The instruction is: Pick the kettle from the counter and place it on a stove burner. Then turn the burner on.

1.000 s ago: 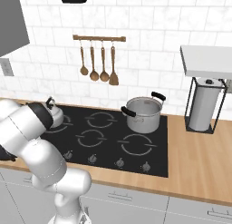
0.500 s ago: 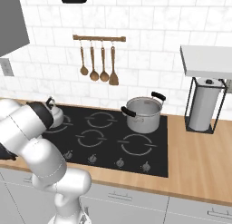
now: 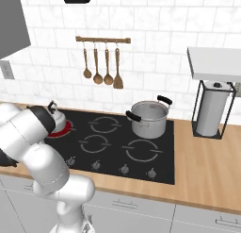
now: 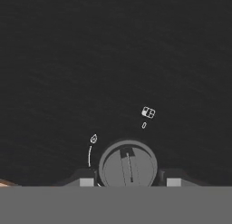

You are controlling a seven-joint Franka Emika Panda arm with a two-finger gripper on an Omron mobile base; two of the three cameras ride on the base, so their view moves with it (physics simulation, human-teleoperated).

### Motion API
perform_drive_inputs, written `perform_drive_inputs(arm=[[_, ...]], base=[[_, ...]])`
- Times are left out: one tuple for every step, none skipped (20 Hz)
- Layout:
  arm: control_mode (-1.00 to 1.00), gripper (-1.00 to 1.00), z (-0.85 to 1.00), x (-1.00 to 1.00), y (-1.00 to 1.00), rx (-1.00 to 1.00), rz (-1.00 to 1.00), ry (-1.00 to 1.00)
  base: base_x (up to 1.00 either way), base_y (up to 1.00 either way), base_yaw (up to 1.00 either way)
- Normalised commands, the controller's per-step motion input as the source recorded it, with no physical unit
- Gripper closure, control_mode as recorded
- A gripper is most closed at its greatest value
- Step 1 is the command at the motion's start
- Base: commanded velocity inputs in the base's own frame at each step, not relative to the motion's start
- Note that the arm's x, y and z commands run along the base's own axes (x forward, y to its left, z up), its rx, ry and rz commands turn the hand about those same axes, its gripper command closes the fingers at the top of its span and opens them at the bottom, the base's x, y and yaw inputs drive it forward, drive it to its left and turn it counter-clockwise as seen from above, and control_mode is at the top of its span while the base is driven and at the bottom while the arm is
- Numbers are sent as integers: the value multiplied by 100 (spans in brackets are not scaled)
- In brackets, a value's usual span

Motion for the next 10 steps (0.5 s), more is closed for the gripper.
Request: perform_drive_inputs(arm=[[-100,100,-10,-14,0,0,32,0],[-100,100,-11,-13,0,0,32,0],[-100,100,-9,-14,0,0,32,0],[-100,100,-9,-12,0,0,32,0],[-100,100,-9,-11,0,0,32,0],[-100,100,-9,-11,0,0,32,0],[-100,100,-9,-11,0,0,32,0],[-100,100,-9,-11,0,0,32,0],[-100,100,-8,-10,0,0,31,0],[-100,100,-8,-11,0,0,31,0]], base=[[0,0,0],[0,0,0],[0,0,0],[0,0,0],[0,0,0],[0,0,0],[0,0,0],[0,0,0],[0,0,0],[0,0,0]])
